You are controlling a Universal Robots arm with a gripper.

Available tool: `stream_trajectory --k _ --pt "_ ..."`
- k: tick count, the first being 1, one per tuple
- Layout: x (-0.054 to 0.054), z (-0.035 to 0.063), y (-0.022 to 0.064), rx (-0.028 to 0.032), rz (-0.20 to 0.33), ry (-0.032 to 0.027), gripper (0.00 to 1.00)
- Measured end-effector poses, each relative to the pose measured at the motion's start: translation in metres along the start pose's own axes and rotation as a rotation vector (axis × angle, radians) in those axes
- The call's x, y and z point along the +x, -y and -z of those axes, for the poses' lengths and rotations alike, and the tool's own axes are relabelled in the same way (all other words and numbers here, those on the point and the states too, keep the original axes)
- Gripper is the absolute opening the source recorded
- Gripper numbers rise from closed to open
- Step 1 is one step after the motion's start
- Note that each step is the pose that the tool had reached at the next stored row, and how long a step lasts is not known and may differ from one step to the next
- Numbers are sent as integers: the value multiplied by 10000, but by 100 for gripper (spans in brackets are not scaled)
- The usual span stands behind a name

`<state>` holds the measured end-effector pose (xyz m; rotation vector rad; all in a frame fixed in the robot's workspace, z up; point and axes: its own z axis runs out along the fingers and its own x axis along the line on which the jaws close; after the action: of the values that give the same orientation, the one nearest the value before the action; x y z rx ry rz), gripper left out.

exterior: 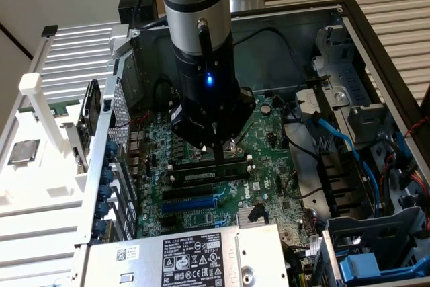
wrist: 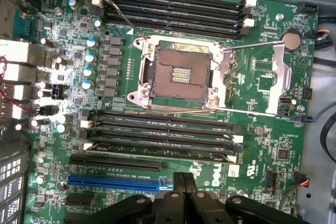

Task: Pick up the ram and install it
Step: 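Press down the ram until it locks into place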

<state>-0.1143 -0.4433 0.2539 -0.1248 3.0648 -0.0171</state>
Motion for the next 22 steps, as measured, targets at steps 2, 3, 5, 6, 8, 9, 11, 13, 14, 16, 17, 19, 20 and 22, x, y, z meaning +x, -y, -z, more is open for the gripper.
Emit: stream_trajectory --k 2,3,5,6,8,9,11,13,14,16,17,19,20,22 --pt "1 0 -1 7 -103 -1 10" --pt "1 0 -1 12 -171 -2 10" --pt "1 0 -1 28 -395 -5 10" --pt "1 0 -1 48 -663 -9 10" --pt "1 0 -1 69 -976 -14 10" --pt "2 0 -1 75 -1054 -15 10" --pt "3 0 -2 83 -1176 -16 10" --pt "7 1 -4 92 -1288 -18 10" --pt "10 1 -6 94 -1320 -18 10" --pt "12 1 -8 95 -1327 -18 10" --pt "15 2 -8 96 -1327 -18 10" --pt "24 2 -28 95 -1327 -16 10" --pt "28 3 -38 95 -1327 -16 10" --pt "30 3 -41 95 -1327 -16 10"
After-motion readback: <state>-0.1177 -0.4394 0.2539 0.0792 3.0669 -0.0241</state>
